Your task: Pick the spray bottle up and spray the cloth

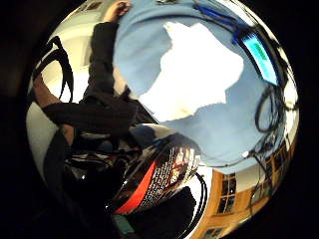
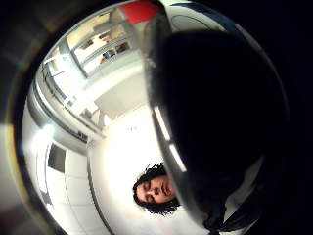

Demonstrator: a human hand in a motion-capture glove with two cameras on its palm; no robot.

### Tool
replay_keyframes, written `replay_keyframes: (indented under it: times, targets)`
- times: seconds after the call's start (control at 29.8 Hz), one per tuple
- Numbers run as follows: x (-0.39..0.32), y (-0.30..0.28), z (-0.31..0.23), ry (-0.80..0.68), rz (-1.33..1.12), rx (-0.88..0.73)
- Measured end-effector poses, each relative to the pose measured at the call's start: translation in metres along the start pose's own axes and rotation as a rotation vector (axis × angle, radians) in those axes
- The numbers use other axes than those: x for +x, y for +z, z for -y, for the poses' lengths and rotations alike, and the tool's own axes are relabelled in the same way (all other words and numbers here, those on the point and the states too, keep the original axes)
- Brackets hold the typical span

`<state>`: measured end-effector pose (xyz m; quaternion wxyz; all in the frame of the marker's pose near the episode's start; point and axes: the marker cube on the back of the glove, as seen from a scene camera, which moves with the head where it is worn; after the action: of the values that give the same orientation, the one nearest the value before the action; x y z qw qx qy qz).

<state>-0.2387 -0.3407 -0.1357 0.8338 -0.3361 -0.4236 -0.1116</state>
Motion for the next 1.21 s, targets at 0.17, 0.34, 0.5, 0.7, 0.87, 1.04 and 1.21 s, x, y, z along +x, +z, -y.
replay_keyframes:
  times: [0.17, 0.34, 0.5, 0.7, 0.87, 1.04, 1.21]
  targets:
    - [-0.037, 0.025, 0.021, -0.186, 0.083, 0.020]
    - [-0.057, 0.048, 0.043, -0.359, 0.171, 0.098]
    - [-0.065, 0.068, 0.072, -0.538, 0.246, 0.226]
    - [-0.056, 0.089, 0.104, -0.697, 0.267, 0.367]
    - [-0.040, 0.102, 0.126, -0.781, 0.301, 0.481]
    - [-0.032, 0.111, 0.137, -0.789, 0.295, 0.495]
    - [-0.031, 0.116, 0.140, -0.791, 0.271, 0.496]
